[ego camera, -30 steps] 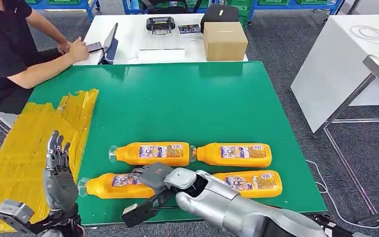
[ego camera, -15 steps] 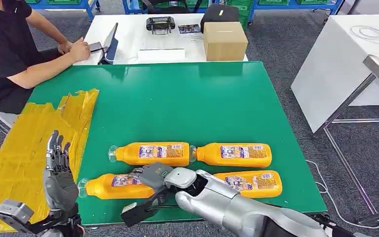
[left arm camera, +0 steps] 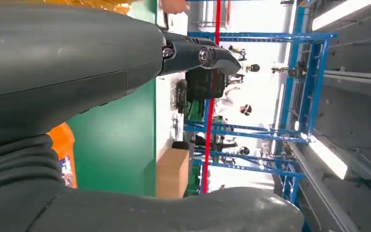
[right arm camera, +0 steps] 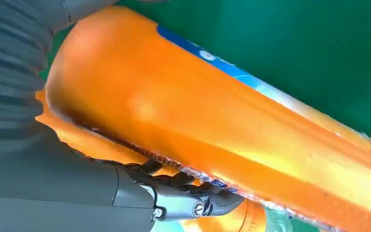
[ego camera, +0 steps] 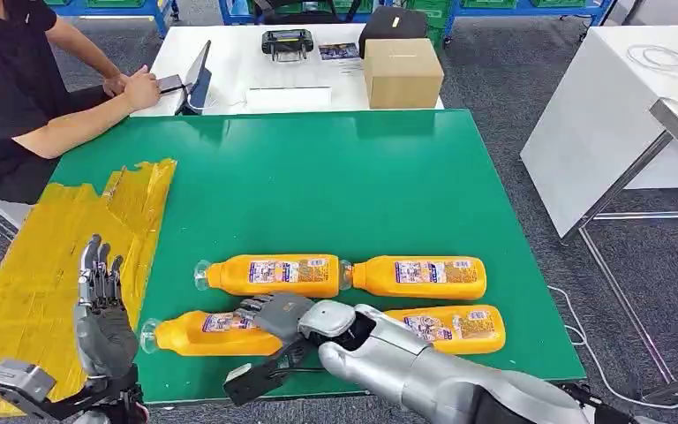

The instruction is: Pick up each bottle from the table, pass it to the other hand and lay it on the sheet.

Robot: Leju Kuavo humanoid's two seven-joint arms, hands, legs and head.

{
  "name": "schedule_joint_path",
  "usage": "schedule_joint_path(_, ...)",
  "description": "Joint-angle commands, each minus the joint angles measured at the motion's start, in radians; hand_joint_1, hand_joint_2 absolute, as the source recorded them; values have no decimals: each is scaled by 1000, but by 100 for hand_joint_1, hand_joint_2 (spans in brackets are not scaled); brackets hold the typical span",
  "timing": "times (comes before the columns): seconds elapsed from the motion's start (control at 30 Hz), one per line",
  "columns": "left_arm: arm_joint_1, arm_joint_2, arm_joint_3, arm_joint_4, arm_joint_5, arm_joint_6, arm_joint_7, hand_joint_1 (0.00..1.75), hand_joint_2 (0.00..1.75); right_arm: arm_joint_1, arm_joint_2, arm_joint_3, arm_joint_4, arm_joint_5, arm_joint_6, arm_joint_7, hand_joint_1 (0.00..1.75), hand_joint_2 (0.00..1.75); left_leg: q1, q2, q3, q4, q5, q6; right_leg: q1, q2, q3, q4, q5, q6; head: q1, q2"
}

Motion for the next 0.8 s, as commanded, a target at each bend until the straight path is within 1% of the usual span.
schedule_joint_path(0.03,-64,30,-30,95,-4,6,13,0,0,-69,-8,137,28,-34,92,-2,0,175,0,-1,1,-1,0,0,0,-2,1,-1,-1,-1,0,0)
schedule_joint_path(0.07,-66,35,-34,97,-2,3,13,0,0,-69,-8,141,33,-77,101,3,0,175,0,-3,0,-3,1,0,0,-3,1,-3,0,-1,0,0)
schedule_joint_path(0.1,-67,36,-34,99,-1,3,13,0,0,-65,-9,138,37,-93,100,5,44,175,0,-3,0,-2,0,1,0,-3,1,-2,-1,-1,1,0)
schedule_joint_path(0.13,-65,37,-33,98,0,5,13,0,0,-53,-12,125,45,-119,97,13,175,175,-1,-2,-2,-1,0,1,0,-2,1,-1,-1,-1,1,0)
schedule_joint_path(0.17,-63,38,-33,97,1,4,13,0,0,-50,-14,129,47,-122,91,14,175,175,-1,-2,-3,-2,1,1,0,-2,1,-2,0,-1,0,0)
schedule_joint_path(0.2,-61,38,-31,96,2,5,13,0,0,-40,-18,123,52,-132,85,15,175,175,0,-1,-4,-3,1,1,0,-1,6,-3,1,-1,0,0)
schedule_joint_path(0.23,-55,38,-29,91,3,5,12,0,0,-27,-21,117,58,-143,75,18,175,175,0,-2,-5,-2,2,2,1,-2,6,-2,3,-2,1,0)
schedule_joint_path(0.37,-51,39,-26,88,3,2,12,0,0,-21,-21,122,67,-152,61,17,175,175,0,-3,-4,-4,3,2,1,-4,6,-5,3,-3,0,0)
schedule_joint_path(0.57,-51,39,-26,88,3,2,12,0,0,-21,-21,122,67,-152,61,17,175,175,0,-2,-7,-1,3,1,0,-2,-7,-1,2,-2,0,0)
schedule_joint_path(0.77,-52,38,-26,89,5,-1,11,0,0,-20,-22,123,69,-178,58,22,175,175,0,-2,-6,-2,3,1,0,-2,-5,-2,2,-2,0,0)
schedule_joint_path(0.8,-52,38,-26,89,5,-1,11,0,0,-20,-22,123,69,-178,58,22,175,175,0,-2,-7,-2,3,1,0,-2,-2,-2,2,-2,0,0)
